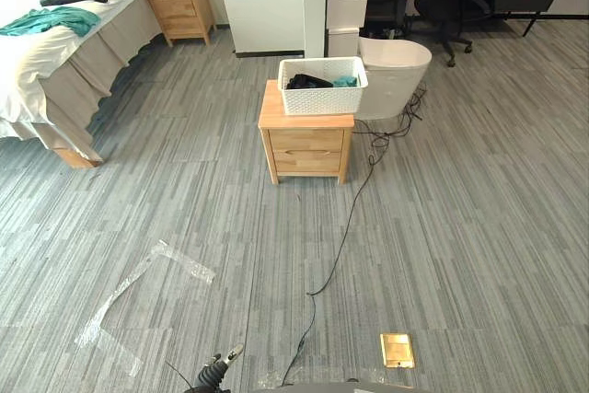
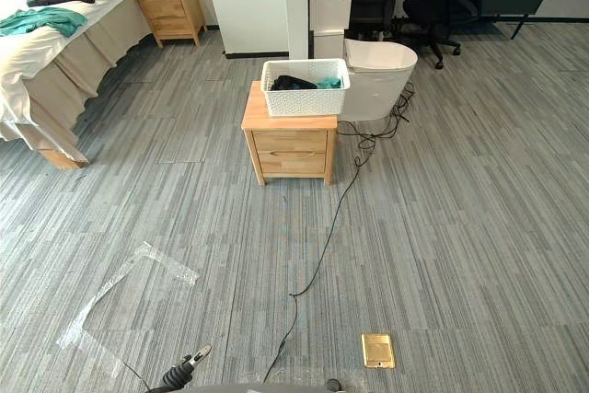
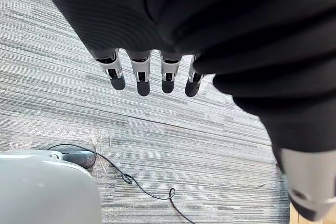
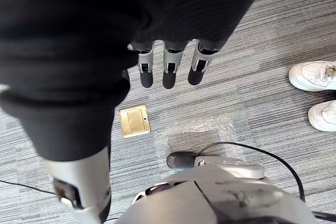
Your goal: Pick up the laundry basket with both hands and put the clothes into the washing machine.
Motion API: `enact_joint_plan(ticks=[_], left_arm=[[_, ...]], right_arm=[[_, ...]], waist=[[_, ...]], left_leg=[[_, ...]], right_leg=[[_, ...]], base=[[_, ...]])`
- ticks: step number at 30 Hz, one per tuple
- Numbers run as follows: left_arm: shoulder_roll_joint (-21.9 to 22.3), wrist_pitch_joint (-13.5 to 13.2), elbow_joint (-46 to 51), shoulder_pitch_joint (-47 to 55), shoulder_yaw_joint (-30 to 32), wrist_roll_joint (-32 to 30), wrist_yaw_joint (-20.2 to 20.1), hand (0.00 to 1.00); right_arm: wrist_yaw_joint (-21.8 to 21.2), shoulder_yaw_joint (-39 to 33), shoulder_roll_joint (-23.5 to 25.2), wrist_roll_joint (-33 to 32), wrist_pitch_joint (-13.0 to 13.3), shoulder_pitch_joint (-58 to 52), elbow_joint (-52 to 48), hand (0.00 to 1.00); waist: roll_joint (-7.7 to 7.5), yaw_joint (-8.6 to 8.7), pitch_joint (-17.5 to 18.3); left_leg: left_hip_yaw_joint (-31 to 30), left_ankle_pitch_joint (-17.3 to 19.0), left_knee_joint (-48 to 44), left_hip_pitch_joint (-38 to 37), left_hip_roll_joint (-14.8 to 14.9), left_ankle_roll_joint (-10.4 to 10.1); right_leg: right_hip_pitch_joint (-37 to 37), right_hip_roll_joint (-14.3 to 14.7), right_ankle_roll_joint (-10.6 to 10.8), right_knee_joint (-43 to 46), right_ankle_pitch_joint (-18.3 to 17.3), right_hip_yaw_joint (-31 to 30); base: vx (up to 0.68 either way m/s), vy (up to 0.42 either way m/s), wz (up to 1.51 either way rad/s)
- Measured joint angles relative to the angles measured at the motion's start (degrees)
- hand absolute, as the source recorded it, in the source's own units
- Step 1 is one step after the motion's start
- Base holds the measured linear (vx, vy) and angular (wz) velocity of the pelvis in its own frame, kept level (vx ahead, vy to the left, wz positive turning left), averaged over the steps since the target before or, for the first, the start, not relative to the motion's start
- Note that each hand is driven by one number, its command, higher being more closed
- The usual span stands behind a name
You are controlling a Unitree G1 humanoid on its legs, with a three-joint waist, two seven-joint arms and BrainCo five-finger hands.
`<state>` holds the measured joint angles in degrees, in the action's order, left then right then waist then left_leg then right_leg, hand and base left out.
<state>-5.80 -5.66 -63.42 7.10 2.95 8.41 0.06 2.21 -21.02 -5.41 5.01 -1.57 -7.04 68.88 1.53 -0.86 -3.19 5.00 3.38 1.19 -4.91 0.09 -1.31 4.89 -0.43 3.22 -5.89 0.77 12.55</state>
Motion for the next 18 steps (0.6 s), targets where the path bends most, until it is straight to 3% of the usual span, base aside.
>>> enact_joint_plan(ticks=[18], left_arm=[[-0.3,0.04,-0.63,0.3,0.24,1.15,-0.07,0.0]], right_arm=[[0.22,-1.02,0.53,0.03,0.11,0.41,-0.03,0.0]], waist=[[-0.87,0.01,-0.59]], left_leg=[[0.25,0.01,0.48,-0.86,0.11,0.05]], right_leg=[[0.54,0.14,-0.35,-0.08,0.22,0.01]], base=[[-0.03,0.003,0.0]])
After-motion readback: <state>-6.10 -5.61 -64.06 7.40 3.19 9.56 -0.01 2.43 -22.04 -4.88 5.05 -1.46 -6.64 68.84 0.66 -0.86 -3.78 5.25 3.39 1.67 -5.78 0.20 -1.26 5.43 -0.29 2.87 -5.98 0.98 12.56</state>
